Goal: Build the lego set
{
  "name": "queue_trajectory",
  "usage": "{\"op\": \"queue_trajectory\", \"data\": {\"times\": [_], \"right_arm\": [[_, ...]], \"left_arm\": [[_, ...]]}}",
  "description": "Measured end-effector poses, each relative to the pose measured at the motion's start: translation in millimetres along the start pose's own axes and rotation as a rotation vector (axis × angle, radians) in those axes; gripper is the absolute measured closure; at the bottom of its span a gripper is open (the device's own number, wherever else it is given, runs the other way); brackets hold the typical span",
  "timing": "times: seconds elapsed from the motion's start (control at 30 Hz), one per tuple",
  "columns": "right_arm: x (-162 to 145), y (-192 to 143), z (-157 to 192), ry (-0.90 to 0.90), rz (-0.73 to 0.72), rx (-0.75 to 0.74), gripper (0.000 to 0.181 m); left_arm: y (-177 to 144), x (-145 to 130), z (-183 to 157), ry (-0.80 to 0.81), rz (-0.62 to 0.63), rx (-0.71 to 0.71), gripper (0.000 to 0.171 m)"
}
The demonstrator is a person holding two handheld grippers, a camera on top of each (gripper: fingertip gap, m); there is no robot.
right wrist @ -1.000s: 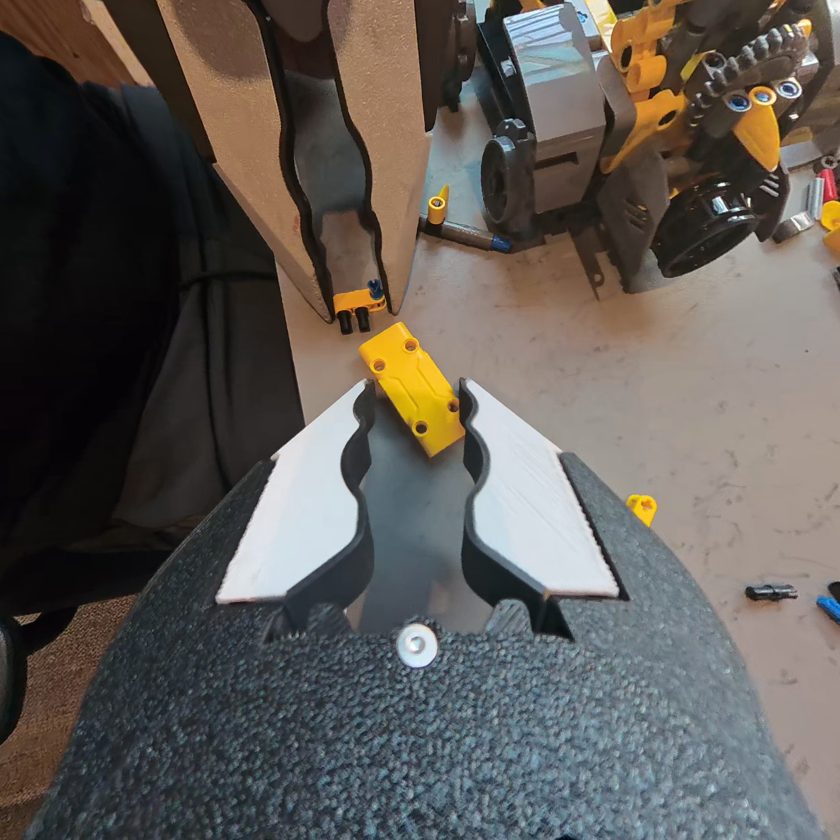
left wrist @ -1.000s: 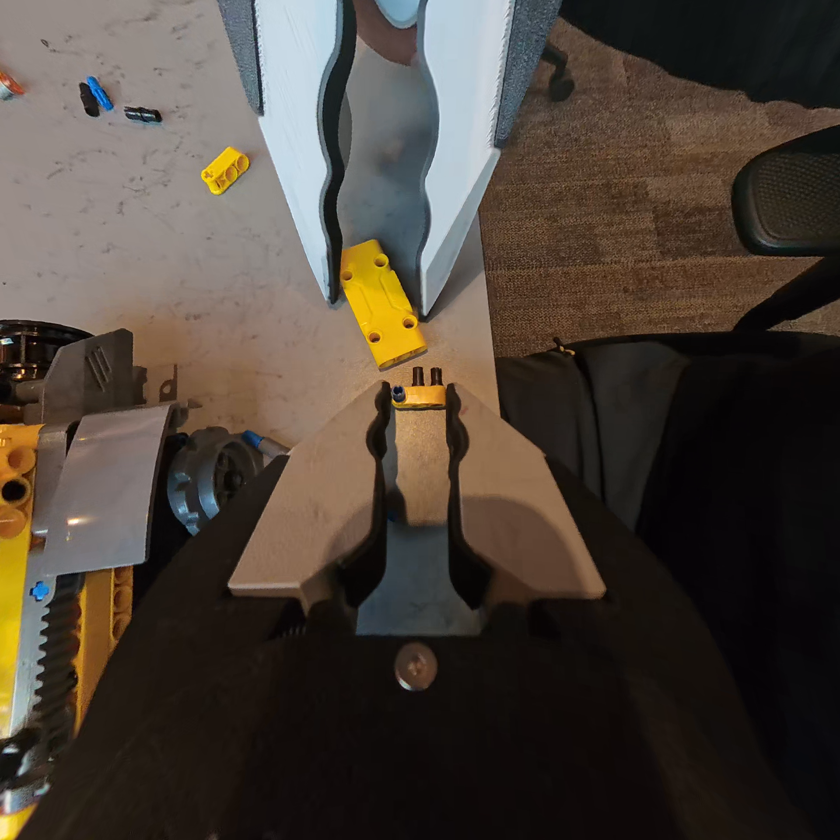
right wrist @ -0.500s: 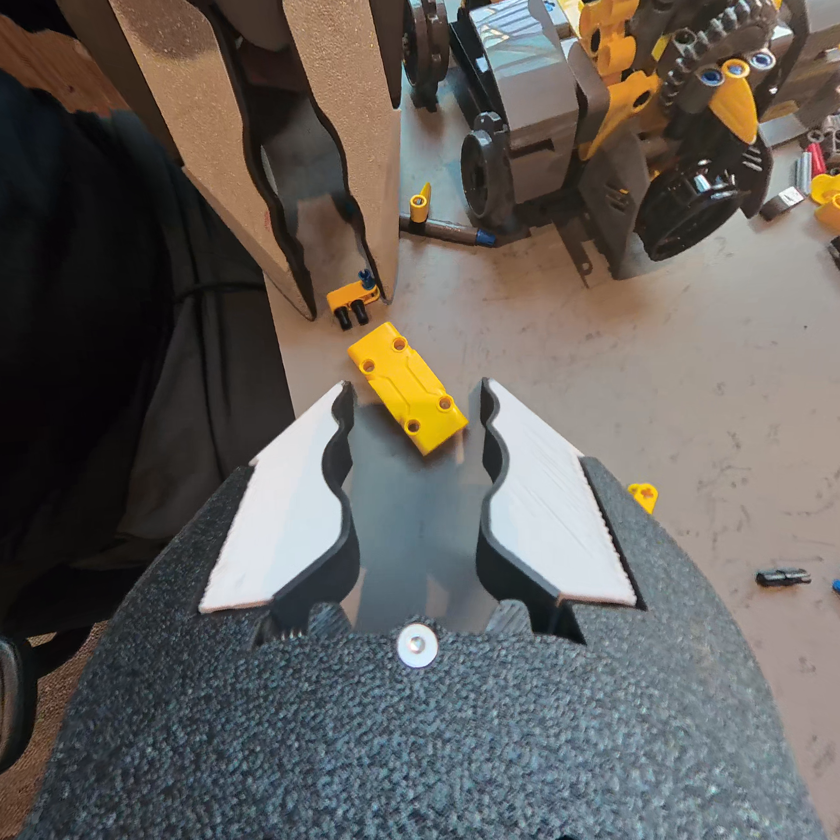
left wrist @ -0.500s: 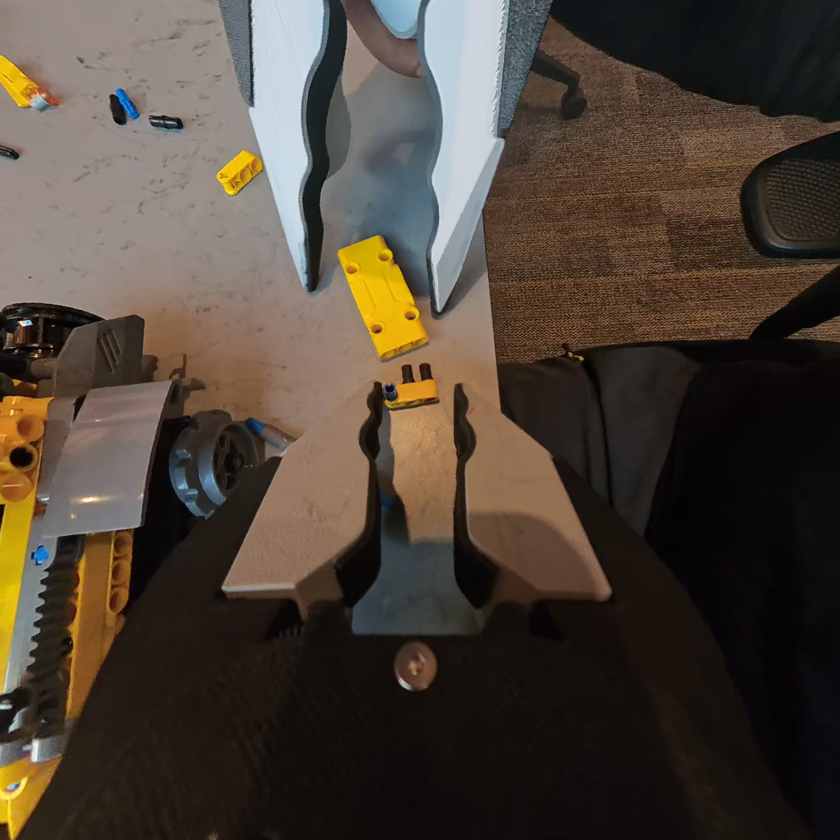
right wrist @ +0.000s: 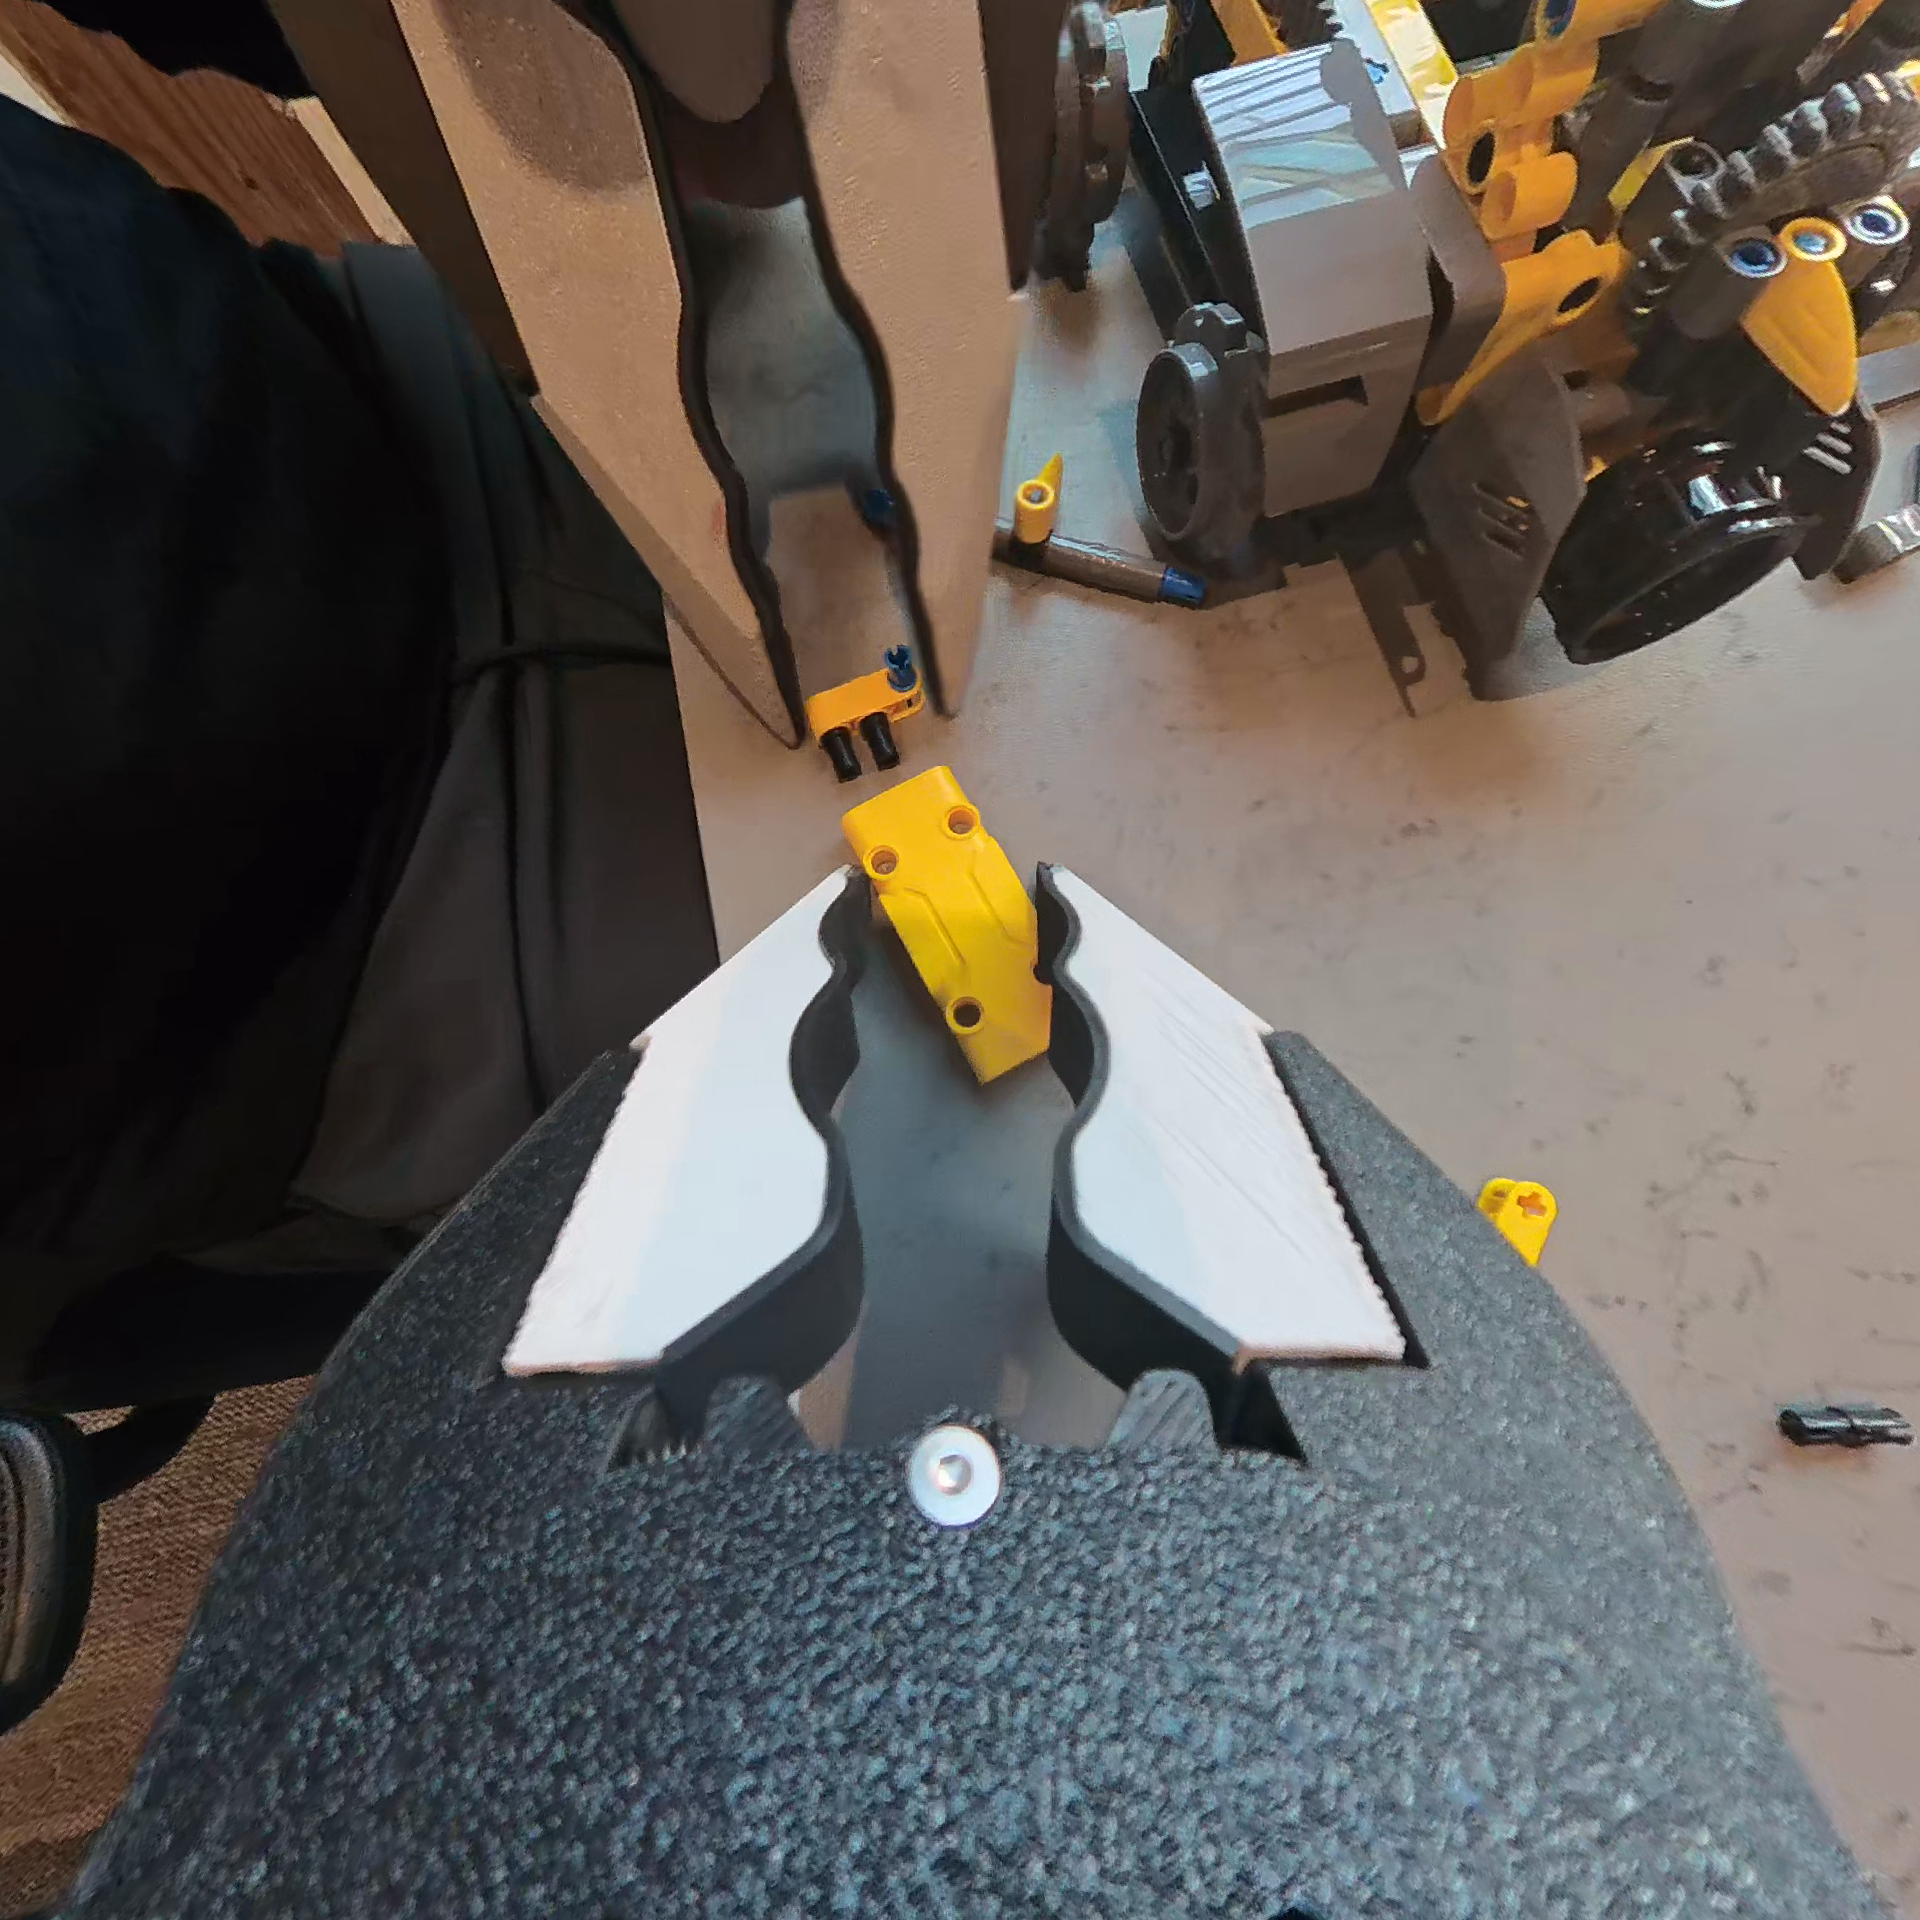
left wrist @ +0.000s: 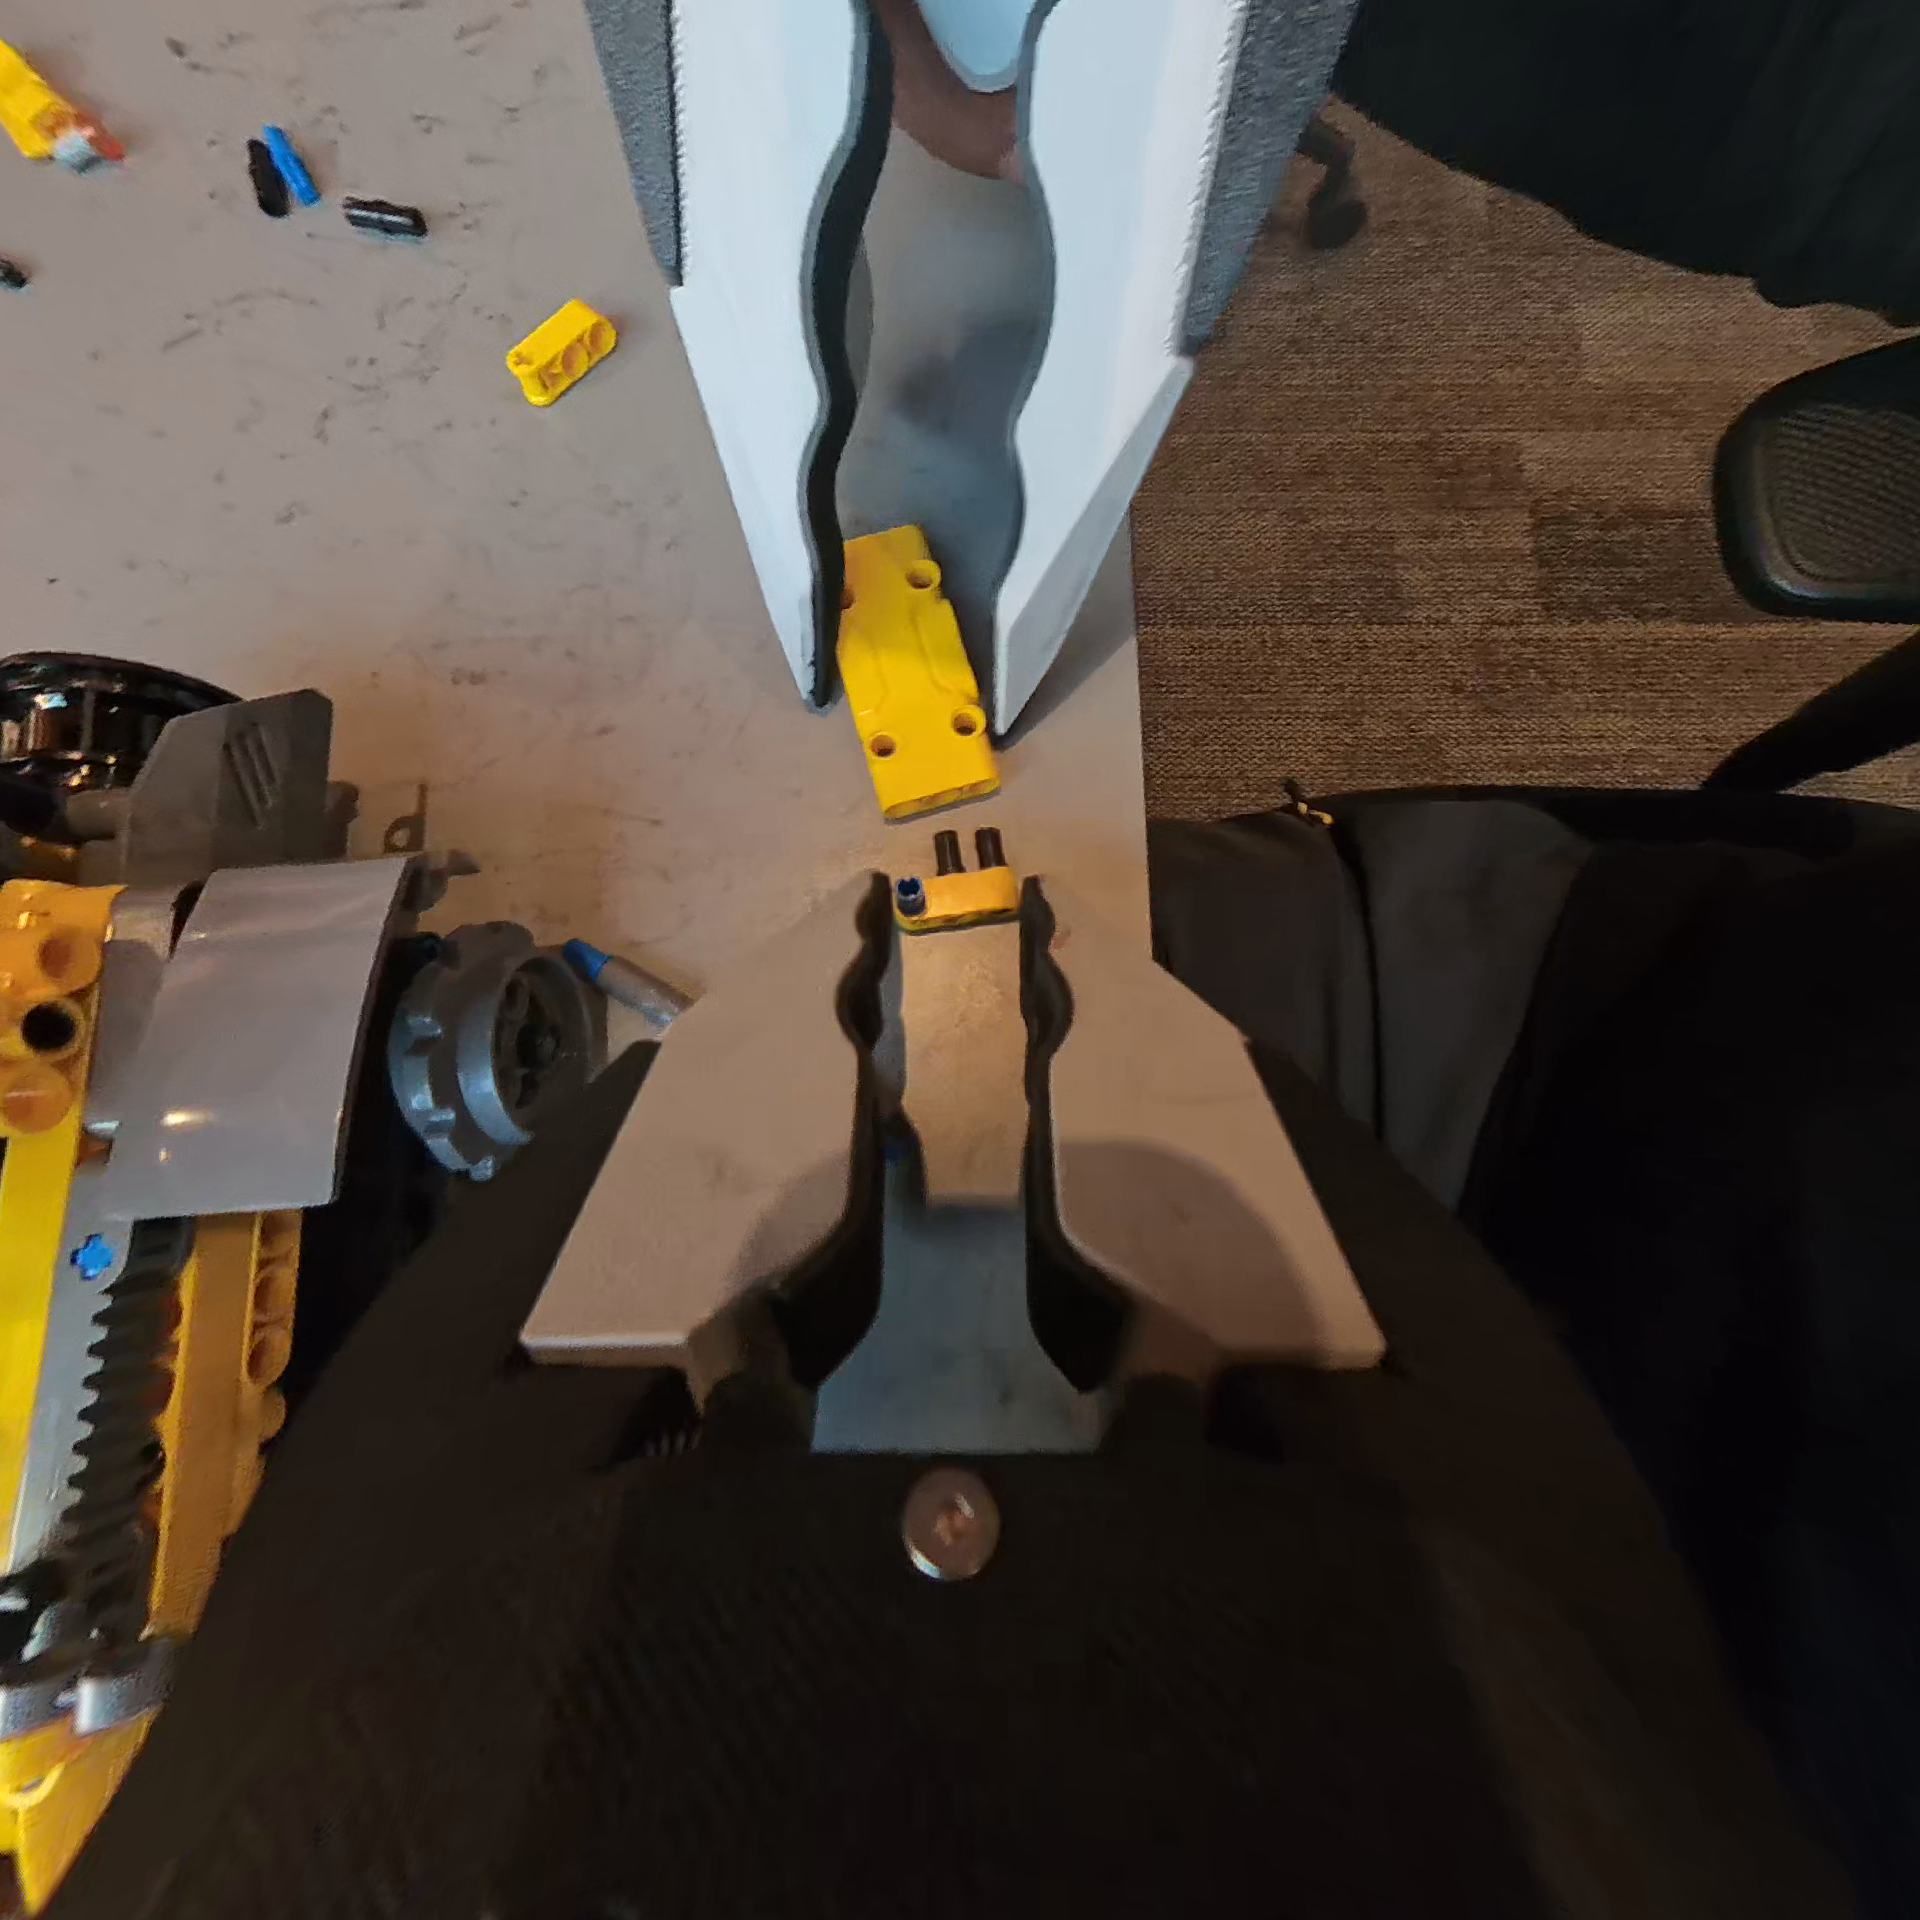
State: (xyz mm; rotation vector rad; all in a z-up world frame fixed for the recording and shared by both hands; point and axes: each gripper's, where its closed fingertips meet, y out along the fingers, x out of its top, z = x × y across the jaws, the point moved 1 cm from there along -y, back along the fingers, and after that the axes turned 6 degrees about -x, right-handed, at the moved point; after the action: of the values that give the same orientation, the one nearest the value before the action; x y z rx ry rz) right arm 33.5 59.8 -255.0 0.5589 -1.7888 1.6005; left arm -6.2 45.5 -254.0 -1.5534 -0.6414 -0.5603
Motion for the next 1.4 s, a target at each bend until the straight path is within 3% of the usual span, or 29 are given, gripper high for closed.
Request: {"op": "queue_trajectory", "data": {"times": [0.2,0.47,0.7,0.93,1.4], "right_arm": [[2,2,-1,0.037,0.008,-0.054,0.152],[1,-1,6,0.128,-0.037,-0.105,0.154],[3,-8,11,0.236,-0.146,-0.081,0.155],[10,-10,24,0.229,-0.251,-0.129,0.155],[22,10,26,0.126,-0.207,-0.199,0.156]], "left_arm": [[4,4,1,-0.032,-0.035,0.005,0.15],[1,6,6,0.019,-0.06,0.14,0.15],[-7,13,-3,-0.059,-0.16,0.018,0.151],[-10,8,-8,-0.055,-0.147,-0.054,0.151],[-21,-9,-9,0.037,-0.11,-0.016,0.151]]}}
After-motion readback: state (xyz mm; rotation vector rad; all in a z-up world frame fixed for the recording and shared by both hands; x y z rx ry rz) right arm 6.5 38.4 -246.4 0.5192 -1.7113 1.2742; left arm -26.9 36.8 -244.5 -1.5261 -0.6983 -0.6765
